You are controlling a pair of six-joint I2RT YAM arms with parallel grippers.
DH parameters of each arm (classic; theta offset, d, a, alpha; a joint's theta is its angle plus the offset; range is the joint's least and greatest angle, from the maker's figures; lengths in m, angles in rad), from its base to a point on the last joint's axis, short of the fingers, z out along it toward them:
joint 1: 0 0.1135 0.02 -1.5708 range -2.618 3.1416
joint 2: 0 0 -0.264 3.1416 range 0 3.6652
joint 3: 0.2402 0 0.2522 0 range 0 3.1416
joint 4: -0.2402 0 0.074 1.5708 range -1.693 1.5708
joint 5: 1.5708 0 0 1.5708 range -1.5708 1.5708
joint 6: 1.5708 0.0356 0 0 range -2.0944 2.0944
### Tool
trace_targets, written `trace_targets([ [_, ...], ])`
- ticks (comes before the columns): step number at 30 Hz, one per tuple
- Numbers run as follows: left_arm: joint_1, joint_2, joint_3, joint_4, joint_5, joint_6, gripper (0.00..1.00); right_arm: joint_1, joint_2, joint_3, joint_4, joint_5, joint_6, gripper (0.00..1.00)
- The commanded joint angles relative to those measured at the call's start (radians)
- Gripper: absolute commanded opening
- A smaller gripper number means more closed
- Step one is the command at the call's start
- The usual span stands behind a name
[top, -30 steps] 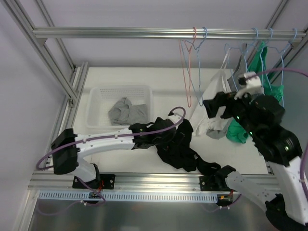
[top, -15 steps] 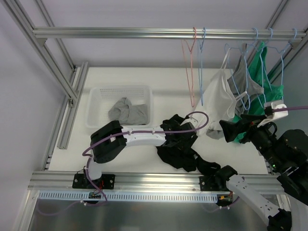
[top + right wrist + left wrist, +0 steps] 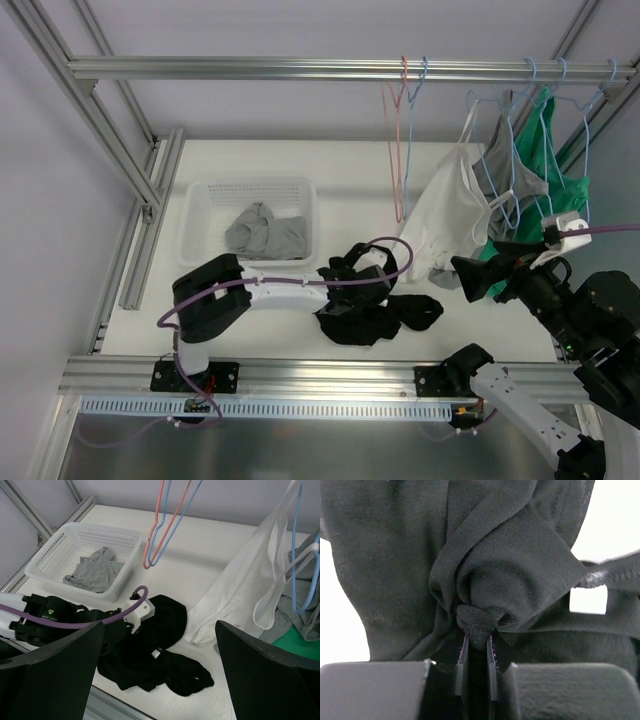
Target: Remove the tank top from the hanger
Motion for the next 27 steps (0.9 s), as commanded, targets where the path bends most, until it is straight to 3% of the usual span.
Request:
trace_targets([
  [1,-0.011,-0.186,-0.071,-0.095,-0.033,-0.008,0.00,-0.002,-0.023,-0.005,0.060,-0.014,-0.012,0.99],
  [7,-0.017,-0.539,-0.087,-0.139,-0.198,0.043,0.00,-0.003,-0.029,-0.022,0.073,0.034,-0.017,0.99],
  [14,0.024,-0.685,0.106,-0.332,-0.415,0.100,0.00,-0.003,-0.030,-0.008,0.097,0.048,-0.017,0.99],
  [23,0.475,-0.656,0.346,-0.363,-0.292,0.232,0.00,-0.003,-0.003,-0.005,0.122,0.034,-0.012,1.00],
  [27,0.647,-0.569,0.338,-0.363,-0.174,0.189,0.00,-0.003,0.008,-0.016,0.131,0.028,-0.009,1.00],
])
